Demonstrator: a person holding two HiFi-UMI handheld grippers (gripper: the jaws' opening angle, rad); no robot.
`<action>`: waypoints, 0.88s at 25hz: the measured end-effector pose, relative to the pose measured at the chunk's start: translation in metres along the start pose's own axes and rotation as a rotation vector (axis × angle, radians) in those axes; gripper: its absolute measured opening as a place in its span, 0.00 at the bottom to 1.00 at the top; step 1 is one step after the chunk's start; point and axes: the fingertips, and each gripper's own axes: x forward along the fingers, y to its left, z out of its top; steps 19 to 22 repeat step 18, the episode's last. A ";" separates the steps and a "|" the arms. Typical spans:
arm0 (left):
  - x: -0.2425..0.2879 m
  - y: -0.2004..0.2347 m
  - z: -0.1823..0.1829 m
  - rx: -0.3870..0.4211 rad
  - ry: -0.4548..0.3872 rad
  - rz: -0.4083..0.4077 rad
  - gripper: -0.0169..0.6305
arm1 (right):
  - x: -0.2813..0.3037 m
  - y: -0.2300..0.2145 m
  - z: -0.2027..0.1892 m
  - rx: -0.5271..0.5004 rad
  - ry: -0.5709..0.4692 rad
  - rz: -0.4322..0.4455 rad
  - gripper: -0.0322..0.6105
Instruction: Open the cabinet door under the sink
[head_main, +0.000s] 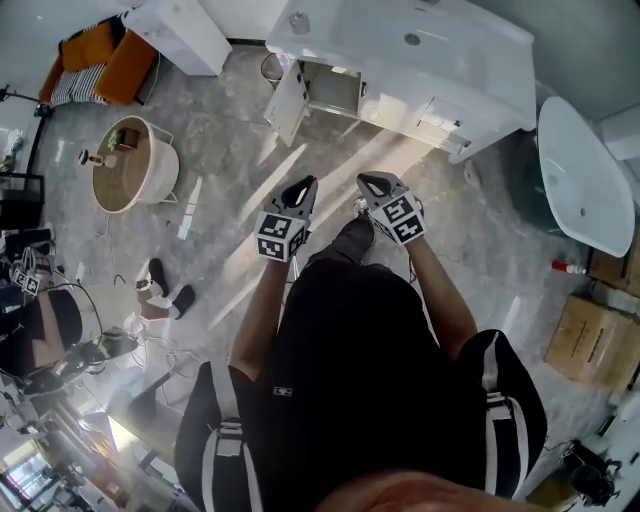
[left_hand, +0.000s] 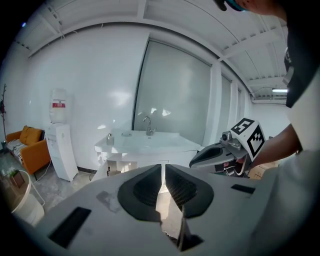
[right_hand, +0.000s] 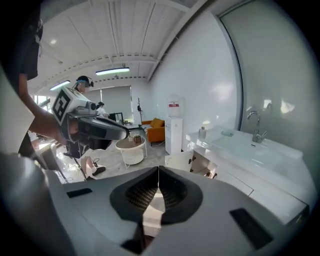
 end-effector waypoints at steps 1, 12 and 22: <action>-0.002 -0.003 0.001 0.006 0.000 0.000 0.07 | -0.005 0.003 0.001 -0.006 -0.005 -0.008 0.14; -0.027 -0.024 0.010 -0.003 -0.006 -0.017 0.07 | -0.042 0.003 -0.006 0.007 0.007 -0.076 0.14; -0.033 -0.014 0.020 -0.017 -0.025 -0.008 0.07 | -0.041 0.010 0.003 -0.008 0.009 -0.068 0.14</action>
